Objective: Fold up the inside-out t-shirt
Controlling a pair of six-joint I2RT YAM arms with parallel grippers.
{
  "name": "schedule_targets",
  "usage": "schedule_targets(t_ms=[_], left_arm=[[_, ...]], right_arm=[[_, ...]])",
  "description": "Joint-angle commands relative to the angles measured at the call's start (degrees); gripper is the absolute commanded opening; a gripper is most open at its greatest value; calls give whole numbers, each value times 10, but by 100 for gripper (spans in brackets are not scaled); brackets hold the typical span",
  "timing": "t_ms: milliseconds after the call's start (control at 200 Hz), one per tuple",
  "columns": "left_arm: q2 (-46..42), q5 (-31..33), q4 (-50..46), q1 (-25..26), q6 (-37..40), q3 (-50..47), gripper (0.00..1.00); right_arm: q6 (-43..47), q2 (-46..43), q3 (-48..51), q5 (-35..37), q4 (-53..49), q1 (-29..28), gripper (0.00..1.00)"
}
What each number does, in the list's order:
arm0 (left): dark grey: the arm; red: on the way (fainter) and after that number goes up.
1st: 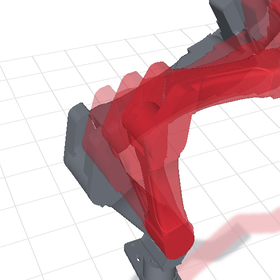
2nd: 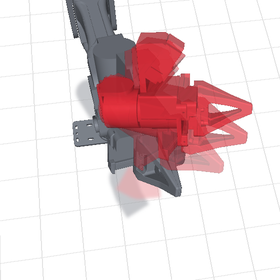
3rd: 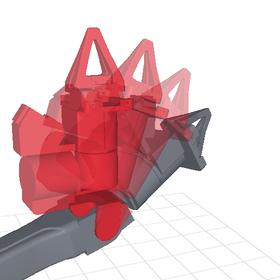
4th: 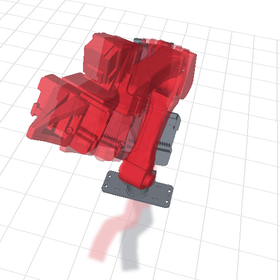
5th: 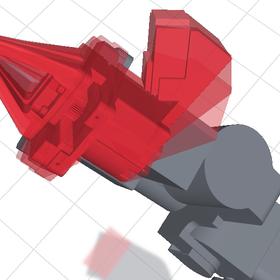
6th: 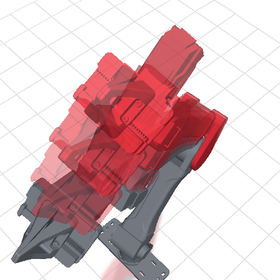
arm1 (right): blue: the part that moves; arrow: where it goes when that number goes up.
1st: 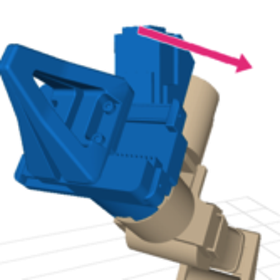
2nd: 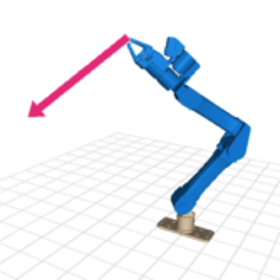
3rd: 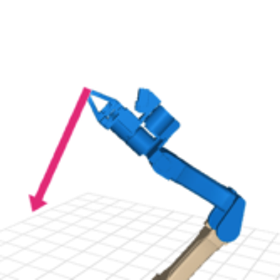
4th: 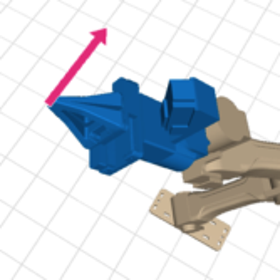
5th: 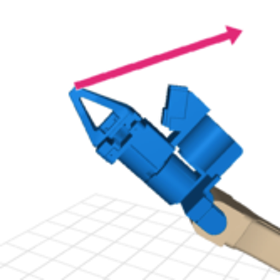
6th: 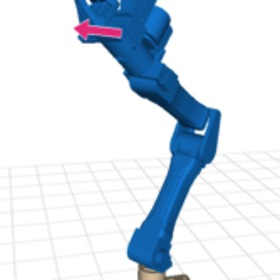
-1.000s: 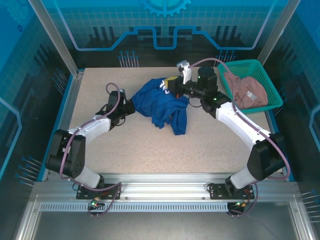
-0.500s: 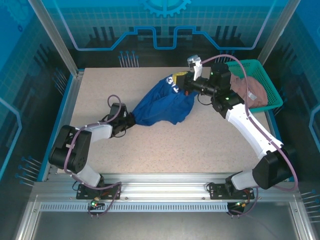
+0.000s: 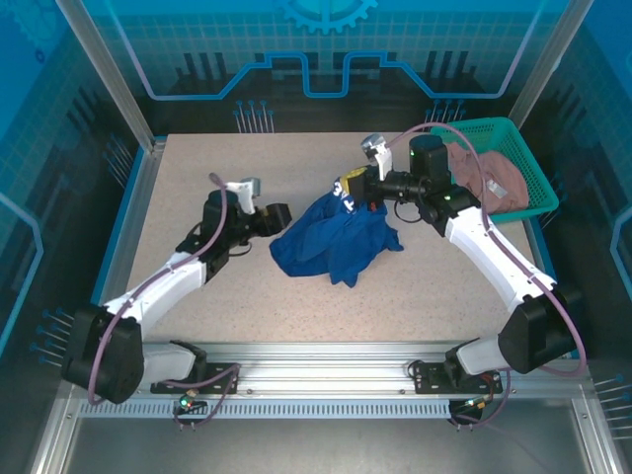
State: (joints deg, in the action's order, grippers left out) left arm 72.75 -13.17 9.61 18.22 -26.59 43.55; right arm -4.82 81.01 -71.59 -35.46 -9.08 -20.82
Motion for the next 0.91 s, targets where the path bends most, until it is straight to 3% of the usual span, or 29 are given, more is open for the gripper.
schedule_targets(t_ms=[0, 140, 260, 320, 385, 465, 510, 640, 900], left_arm=[[54, -70, -17, 34, 56, 73, 73], [130, -89, -55, 56, 80, 151, 74], [188, -125, -35, 62, 58, 187, 71], [214, -123, -29, 63, 45, 203, 58], [237, -88, -39, 57, 22, 222, 37], [262, -50, -54, 26, -31, 235, 13], [270, -47, -49, 1, -65, 230, 6], [270, -35, -35, -54, -106, 200, 4], [277, 7, -31, -95, -117, 126, 9]], right_arm=[[18, -9, 3, -30, 1, 9, 0], [15, -13, 2, -33, 3, 9, 0], [8, -13, -5, -32, 7, 9, 0], [0, -13, -11, -34, 12, 9, 0], [-5, -17, -17, -37, 18, 9, 0], [-5, -36, -20, -30, 22, 12, 0], [-12, -49, -16, -26, 31, 19, 0], [-61, -82, -7, -16, 74, 43, 0], [-156, -85, -16, 6, 136, 55, 0]])
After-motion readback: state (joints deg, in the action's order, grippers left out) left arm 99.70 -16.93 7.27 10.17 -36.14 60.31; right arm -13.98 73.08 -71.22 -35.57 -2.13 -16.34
